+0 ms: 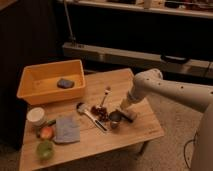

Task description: Place eraser in metal cup

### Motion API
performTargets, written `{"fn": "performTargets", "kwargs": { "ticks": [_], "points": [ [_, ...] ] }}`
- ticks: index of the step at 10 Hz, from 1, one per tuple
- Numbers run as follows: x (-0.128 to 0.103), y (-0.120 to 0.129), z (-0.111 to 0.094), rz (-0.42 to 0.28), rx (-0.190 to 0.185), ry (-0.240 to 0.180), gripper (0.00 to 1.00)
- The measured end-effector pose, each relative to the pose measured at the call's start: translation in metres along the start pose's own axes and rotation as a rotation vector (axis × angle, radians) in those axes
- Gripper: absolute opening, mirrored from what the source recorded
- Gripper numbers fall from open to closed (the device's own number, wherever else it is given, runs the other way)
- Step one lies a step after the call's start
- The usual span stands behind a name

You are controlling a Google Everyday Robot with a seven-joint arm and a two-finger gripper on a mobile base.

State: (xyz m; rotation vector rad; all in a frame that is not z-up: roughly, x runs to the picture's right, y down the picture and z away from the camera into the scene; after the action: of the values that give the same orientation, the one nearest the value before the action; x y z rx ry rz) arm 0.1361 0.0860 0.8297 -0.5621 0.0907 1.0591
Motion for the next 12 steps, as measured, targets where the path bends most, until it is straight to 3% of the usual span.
{"fn": "performTargets", "kwargs": {
  "ticks": [4,8,12],
  "points": [
    [0.006,0.008,0.004,-0.068,-0.001,0.005,0.65],
    [0.001,0.020,0.025,-0.153,-0.020,0.005,0.65],
    [0.004,0.023,0.053,-0.183,-0.018,0.025,0.65]
  ]
}}
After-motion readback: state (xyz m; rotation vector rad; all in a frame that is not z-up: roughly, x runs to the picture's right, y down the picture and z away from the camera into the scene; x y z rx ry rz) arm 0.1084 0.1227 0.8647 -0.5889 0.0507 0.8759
